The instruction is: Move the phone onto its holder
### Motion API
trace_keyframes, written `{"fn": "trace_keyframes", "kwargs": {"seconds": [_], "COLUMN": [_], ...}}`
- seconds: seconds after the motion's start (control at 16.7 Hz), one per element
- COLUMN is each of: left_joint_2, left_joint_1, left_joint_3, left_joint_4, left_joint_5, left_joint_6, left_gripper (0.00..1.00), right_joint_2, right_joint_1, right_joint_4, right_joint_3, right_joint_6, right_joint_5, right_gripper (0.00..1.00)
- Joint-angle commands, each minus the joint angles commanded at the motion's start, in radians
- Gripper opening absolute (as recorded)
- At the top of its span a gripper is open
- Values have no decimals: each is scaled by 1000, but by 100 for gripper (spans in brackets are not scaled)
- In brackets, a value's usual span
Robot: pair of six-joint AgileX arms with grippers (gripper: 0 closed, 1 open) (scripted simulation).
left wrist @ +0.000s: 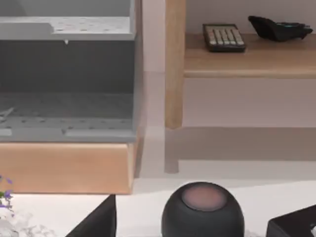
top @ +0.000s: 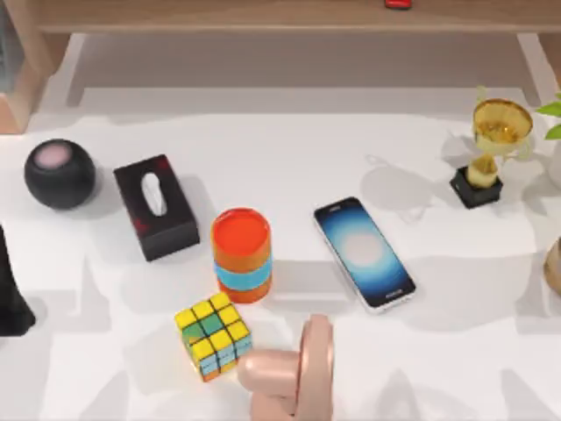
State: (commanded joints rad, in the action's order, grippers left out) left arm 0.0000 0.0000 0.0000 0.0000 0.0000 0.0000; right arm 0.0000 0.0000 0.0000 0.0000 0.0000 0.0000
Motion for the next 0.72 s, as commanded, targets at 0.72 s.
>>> {"fn": "trace_keyframes", "kwargs": {"seconds": [0.72], "left_joint_2": [0], "left_joint_1": [0], "left_joint_3": [0], "left_joint_4": [0], "left_joint_5": [0], "left_joint_6": [0], "left_gripper": [100], "right_joint_2": [468], "right_joint_1": [113], "right_joint_4": [-258], "right_joint_3": [528], "right_joint_6": [18], "right_joint_5": [-6], "right_gripper": [100]}}
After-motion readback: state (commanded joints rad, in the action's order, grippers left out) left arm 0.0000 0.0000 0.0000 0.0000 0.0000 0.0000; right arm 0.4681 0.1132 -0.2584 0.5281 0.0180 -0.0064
